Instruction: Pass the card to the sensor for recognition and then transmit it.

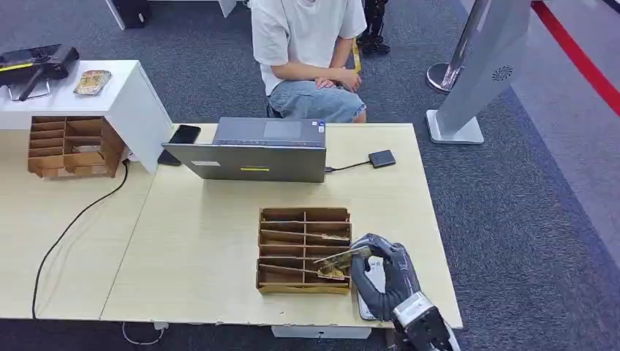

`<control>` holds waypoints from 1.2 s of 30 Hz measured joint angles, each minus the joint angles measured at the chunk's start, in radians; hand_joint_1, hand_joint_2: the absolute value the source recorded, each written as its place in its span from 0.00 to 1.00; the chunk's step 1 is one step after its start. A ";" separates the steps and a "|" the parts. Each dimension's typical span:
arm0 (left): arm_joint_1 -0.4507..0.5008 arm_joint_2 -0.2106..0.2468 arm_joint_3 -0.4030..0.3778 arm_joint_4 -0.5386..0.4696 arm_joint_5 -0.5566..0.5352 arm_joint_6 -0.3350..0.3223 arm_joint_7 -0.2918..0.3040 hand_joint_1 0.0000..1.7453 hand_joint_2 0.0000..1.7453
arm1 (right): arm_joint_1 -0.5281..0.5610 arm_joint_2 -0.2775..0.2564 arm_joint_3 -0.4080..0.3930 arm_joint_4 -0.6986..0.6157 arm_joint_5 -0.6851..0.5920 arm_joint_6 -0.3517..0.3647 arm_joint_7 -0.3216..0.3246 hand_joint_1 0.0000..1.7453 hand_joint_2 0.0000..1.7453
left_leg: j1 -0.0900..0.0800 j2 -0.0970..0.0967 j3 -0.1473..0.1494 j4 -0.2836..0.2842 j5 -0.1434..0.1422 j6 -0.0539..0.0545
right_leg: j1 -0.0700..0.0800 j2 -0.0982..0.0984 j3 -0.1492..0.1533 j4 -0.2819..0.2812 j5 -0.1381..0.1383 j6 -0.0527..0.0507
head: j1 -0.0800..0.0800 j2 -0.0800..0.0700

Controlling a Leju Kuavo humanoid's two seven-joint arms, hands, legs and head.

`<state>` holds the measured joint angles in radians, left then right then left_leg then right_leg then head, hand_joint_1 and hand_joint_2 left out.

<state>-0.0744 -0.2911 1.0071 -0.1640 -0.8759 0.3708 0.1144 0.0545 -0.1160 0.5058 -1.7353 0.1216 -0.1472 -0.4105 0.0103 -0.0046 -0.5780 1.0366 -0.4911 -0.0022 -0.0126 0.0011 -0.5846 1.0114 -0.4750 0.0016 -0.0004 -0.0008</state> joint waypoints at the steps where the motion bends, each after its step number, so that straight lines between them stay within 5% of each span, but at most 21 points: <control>1: 0.000 0.000 0.000 0.000 0.000 0.000 0.000 0.00 0.00 | 0.009 0.000 -0.005 0.000 -0.009 0.006 -0.001 1.00 1.00 | 0.000 0.000 0.000 0.000 0.000 0.000 | 0.000 0.000 0.000 0.000 0.000 0.000 | 0.000 0.000; 26: -0.001 0.000 0.015 0.000 -0.007 0.000 -0.002 0.00 0.00 | 0.074 -0.024 -0.069 0.156 -0.091 0.039 0.148 1.00 1.00 | 0.000 0.000 0.000 0.000 0.000 0.001 | 0.000 0.000 0.000 0.000 0.000 0.000 | 0.000 0.000; 36: -0.001 0.000 0.017 0.000 -0.010 0.000 -0.003 0.00 0.00 | 0.072 -0.056 -0.086 0.193 -0.090 0.045 0.160 1.00 1.00 | 0.000 0.000 0.000 0.000 -0.001 0.001 | 0.000 0.000 0.000 0.000 0.000 0.000 | 0.000 0.000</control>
<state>-0.0757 -0.2907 1.0239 -0.1640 -0.8858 0.3708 0.1114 0.1269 -0.1720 0.4196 -1.5427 0.0317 -0.1026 -0.2502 0.0102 -0.0044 -0.5780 1.0367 -0.4918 -0.0012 -0.0127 0.0012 -0.5846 1.0114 -0.4753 0.0019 -0.0004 -0.0008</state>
